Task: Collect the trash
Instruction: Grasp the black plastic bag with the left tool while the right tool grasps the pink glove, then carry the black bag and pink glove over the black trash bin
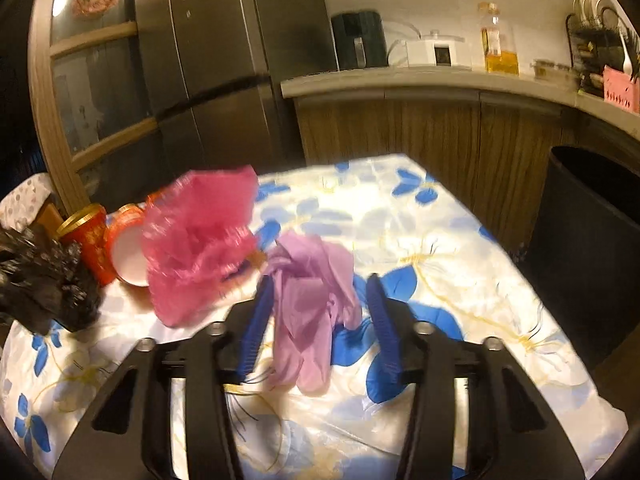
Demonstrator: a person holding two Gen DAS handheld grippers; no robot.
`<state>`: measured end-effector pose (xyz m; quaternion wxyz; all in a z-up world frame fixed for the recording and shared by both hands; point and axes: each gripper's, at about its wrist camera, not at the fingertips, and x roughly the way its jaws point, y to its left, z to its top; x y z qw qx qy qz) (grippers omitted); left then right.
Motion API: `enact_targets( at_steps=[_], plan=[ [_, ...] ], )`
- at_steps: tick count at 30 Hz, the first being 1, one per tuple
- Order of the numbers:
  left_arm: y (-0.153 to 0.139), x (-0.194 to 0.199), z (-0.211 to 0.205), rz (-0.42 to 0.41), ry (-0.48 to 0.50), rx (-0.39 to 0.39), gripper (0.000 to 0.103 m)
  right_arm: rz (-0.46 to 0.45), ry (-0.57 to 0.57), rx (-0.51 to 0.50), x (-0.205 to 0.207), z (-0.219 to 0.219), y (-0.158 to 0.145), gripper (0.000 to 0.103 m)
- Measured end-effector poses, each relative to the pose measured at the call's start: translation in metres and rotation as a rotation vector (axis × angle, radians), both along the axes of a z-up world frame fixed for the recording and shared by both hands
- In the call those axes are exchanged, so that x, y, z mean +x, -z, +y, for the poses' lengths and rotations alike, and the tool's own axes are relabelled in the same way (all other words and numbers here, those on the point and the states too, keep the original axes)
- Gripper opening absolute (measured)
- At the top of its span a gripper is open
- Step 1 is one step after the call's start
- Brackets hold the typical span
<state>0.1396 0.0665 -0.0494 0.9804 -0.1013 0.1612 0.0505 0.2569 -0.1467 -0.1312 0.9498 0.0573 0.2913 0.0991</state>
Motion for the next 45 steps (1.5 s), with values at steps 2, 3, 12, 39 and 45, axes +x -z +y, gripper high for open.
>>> enact_targets(
  at_steps=[2,3,12,39,45],
  plan=[
    [-0.001,-0.001,0.001,0.001,-0.003,0.001,0.003,0.029,-0.013,0.004,0.004,0.000,0.005,0.023],
    [-0.002,-0.001,0.002,0.001,-0.003,0.001,0.003,0.032,-0.022,0.009,0.005,0.001,0.006,0.015],
    [-0.007,-0.006,-0.003,-0.005,-0.002,0.011,0.003,-0.078,-0.063,0.028,-0.028,-0.006,-0.028,0.005],
    [-0.037,0.017,-0.130,-0.065,0.235,0.069,0.003,-0.256,0.134,0.065,-0.090,-0.137,-0.099,0.004],
    [-0.045,0.035,-0.174,-0.073,0.323,0.067,0.003,-0.285,0.216,0.054,-0.094,-0.170,-0.105,0.004]
  ],
)
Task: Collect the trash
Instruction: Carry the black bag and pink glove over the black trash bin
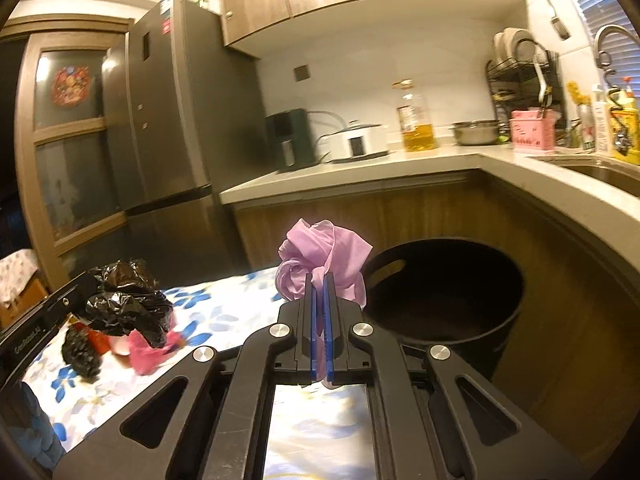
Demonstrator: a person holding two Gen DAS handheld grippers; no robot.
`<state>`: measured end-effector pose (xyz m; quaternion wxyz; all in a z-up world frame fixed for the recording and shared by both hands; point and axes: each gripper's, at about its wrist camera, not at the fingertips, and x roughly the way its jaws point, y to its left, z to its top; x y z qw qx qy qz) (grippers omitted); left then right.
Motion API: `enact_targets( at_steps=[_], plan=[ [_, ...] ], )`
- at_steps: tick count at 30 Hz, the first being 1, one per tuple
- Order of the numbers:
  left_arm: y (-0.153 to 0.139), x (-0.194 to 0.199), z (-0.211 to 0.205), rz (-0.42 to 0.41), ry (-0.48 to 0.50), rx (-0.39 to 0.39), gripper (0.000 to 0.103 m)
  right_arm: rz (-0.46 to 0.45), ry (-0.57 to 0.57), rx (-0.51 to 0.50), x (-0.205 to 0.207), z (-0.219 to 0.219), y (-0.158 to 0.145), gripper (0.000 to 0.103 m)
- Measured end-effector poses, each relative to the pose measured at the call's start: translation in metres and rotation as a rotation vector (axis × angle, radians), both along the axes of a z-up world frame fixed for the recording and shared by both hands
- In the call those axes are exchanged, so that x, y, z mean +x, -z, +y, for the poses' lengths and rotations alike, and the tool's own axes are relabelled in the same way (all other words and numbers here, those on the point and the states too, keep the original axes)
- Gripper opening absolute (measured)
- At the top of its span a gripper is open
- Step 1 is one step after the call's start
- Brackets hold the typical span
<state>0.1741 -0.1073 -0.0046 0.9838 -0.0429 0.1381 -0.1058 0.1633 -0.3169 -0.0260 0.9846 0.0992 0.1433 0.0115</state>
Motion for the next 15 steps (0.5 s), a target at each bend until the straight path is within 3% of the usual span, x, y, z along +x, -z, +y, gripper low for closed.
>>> enact_targets(
  at_steps=[15],
  plan=[
    [-0.014,0.043,-0.112,-0.050,0.182,0.008,0.003,-0.045,0.175,-0.009,0.006,-0.070,-0.007,0.004]
  ],
)
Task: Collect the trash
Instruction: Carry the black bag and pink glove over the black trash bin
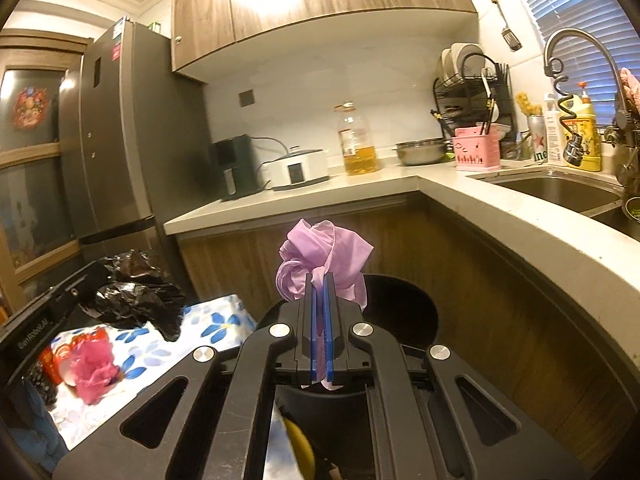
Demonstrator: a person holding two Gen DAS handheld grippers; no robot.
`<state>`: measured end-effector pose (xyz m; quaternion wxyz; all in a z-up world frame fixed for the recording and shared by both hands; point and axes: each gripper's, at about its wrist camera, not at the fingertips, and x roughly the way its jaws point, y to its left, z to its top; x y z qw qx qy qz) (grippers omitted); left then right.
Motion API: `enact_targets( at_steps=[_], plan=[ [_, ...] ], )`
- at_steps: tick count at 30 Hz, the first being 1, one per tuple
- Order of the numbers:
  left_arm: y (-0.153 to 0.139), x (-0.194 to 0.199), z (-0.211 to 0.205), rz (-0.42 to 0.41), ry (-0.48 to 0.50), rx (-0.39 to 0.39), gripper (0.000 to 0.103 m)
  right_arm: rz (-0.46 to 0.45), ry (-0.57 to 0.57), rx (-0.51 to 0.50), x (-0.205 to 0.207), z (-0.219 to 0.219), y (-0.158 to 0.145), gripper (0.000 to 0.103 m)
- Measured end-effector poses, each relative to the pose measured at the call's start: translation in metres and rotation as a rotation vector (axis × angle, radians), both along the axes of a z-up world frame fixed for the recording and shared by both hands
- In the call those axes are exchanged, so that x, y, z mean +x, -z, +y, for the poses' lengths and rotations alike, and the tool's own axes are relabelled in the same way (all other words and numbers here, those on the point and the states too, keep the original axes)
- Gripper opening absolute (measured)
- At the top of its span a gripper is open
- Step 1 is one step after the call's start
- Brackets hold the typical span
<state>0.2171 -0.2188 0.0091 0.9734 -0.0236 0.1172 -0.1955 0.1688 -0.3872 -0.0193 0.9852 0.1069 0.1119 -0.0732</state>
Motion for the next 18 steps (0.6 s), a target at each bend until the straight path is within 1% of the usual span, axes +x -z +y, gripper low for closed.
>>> enact_targets(
  at_steps=[6,18],
  plan=[
    [0.005,0.015,-0.030,0.003,0.042,0.016,0.003,-0.009,0.022,-0.010,0.008,-0.013,-0.001,0.004],
    [0.016,0.038,-0.061,0.025,0.085,0.035,0.003,0.003,0.033,-0.006,0.022,-0.028,0.008,0.004]
  ],
)
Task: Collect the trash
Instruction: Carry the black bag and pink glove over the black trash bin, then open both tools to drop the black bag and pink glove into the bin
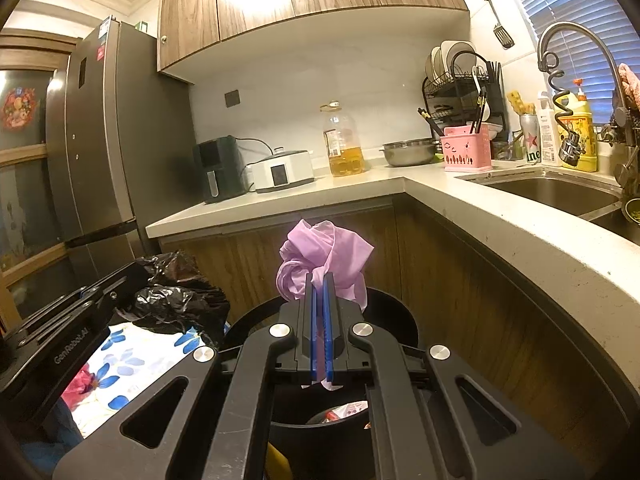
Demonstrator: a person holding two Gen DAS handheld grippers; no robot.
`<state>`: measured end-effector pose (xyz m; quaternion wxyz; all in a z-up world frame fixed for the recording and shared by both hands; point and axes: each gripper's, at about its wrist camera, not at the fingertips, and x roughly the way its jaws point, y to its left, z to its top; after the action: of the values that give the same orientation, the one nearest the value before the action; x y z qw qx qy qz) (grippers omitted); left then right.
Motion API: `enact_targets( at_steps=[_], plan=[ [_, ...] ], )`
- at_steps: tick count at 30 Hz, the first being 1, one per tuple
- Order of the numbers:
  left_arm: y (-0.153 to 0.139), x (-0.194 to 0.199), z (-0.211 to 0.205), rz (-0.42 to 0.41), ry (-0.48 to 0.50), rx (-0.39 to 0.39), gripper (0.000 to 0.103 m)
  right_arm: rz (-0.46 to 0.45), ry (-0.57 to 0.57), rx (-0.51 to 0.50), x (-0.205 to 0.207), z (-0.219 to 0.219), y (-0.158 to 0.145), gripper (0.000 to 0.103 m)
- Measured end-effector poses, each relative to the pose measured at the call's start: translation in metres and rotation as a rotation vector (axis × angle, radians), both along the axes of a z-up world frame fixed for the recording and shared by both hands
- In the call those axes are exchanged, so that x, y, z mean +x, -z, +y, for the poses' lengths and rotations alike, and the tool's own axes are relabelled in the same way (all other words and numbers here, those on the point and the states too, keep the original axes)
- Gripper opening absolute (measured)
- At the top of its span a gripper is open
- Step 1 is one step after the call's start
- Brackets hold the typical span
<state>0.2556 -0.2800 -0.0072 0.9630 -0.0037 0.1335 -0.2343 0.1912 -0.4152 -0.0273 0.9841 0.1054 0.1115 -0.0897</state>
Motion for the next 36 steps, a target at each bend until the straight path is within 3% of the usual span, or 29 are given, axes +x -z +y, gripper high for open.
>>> enact_targets(
  at_steps=[36],
  plan=[
    [0.024,0.034,-0.029,0.055,0.045,0.022,0.004,0.019,-0.032,0.016,0.027,-0.008,0.011,0.004]
  ],
)
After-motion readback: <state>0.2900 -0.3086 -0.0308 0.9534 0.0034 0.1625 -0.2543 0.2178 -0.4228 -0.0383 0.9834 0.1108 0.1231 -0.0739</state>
